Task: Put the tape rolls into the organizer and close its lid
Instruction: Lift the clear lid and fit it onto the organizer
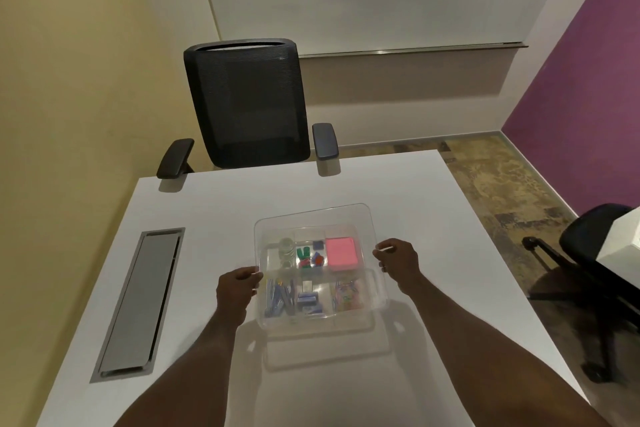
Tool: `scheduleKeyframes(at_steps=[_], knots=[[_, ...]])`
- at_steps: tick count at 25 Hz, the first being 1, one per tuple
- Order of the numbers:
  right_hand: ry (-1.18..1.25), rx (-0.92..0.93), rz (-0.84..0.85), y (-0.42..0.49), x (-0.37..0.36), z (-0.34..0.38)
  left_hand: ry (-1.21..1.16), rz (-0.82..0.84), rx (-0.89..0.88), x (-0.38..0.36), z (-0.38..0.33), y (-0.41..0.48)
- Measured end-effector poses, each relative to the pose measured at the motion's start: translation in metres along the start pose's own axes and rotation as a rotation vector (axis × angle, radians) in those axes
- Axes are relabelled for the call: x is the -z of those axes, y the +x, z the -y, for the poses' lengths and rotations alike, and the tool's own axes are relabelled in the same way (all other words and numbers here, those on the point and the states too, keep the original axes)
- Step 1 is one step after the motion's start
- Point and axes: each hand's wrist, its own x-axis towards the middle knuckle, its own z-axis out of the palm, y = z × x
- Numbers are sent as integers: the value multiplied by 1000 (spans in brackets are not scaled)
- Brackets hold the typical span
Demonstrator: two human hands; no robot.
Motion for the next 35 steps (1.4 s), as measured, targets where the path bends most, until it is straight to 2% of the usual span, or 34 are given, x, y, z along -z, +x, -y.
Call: scheduleKeyframes(at_steps=[9, 19, 30, 35], knots=[[-185, -127, -125, 10, -33, -21, 205, -172, 22, -14, 23, 7], [-295, -230, -181, 32, -66, -33, 351, -187, 21, -22, 30, 38], [-296, -249, -139, 56, -73, -36, 339, -196, 48, -33, 24, 59], [-258, -246, -111, 59, -69, -36, 267, -206, 118, -33, 31, 51]])
